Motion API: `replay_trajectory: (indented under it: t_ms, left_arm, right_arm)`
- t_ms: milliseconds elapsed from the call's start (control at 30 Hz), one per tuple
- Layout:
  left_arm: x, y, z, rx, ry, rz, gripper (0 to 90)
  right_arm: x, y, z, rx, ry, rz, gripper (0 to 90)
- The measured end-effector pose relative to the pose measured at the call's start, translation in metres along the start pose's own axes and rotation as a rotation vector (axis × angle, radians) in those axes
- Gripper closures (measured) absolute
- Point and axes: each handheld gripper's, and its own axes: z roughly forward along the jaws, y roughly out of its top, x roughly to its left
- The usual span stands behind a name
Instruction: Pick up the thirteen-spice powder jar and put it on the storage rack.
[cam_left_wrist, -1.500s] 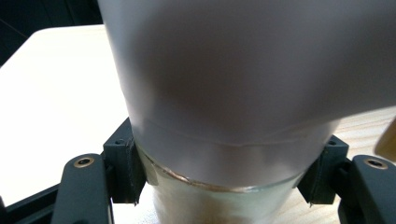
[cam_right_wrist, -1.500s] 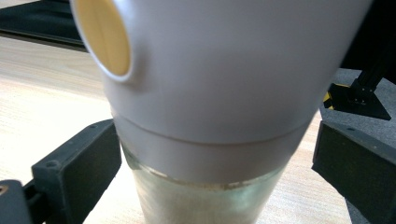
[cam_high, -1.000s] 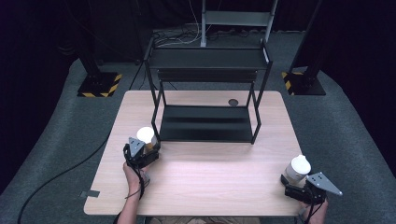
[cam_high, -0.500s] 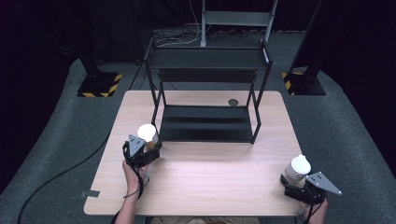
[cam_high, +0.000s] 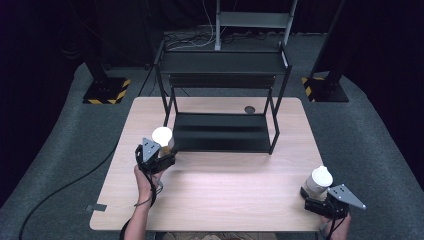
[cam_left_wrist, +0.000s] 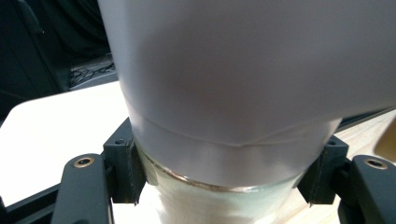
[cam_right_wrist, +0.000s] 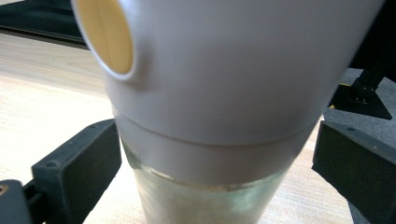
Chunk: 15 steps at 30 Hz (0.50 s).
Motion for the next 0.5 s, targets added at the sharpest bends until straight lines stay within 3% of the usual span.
replay_trajectory:
  t_ms: [200, 500]
  left_arm:
    - [-0.002, 0.01, 0.007, 0.003, -0.021, 0.029, 30.8]
    - [-0.001, 0.017, 0.014, -0.005, -0.037, 0.031, 30.8]
  right_arm:
    - [0.0, 0.0, 0.0, -0.002, -0.003, 0.001, 0.2]
    - [0.0, 0.0, 0.0, 0.0, -0.001, -0.002, 0.2]
